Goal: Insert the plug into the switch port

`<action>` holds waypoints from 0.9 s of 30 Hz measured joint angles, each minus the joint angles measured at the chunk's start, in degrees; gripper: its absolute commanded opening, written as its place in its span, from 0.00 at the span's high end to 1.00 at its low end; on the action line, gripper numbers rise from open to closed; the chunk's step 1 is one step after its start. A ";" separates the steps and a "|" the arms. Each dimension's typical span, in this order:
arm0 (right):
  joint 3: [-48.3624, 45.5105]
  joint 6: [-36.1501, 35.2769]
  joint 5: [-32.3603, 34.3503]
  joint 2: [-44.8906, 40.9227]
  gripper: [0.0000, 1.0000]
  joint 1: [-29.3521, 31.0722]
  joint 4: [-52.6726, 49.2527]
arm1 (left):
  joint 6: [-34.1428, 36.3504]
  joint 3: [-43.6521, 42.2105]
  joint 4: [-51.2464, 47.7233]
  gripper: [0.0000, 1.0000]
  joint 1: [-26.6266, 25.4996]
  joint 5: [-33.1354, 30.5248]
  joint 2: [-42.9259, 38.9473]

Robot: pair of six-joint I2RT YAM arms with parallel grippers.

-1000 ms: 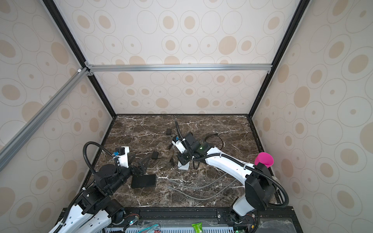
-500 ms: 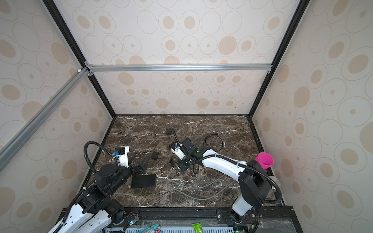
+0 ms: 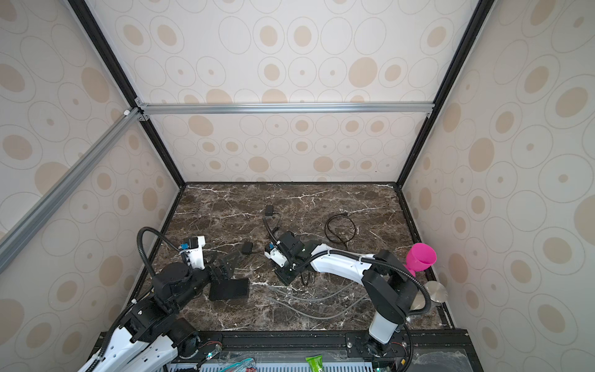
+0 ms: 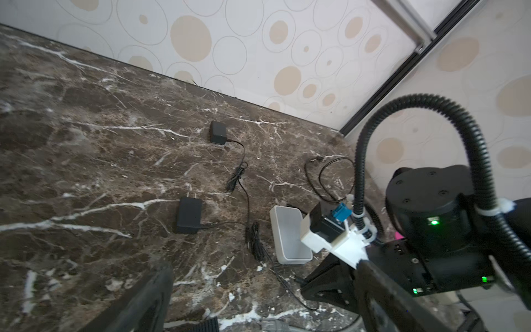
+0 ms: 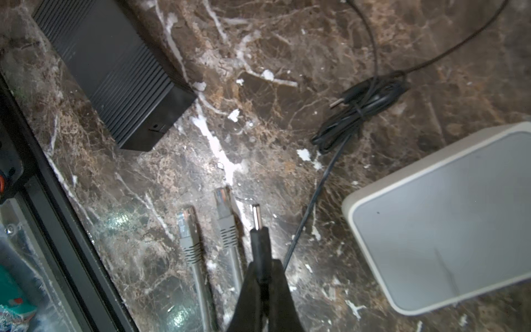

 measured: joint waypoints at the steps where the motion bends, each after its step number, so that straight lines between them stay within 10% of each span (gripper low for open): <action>1: 0.26 -0.09 -0.20 0.72 1.00 0.83 0.04 | -1.90 -1.81 0.33 0.02 0.00 0.31 -0.94; 14: 3.43 0.22 -4.70 8.28 1.00 4.33 1.73 | -17.75 -10.91 -0.90 0.02 0.00 -0.94 -2.40; 27: 6.75 4.28 -4.57 8.20 1.00 4.48 1.75 | -15.54 -0.98 -0.44 0.02 0.02 -12.72 15.28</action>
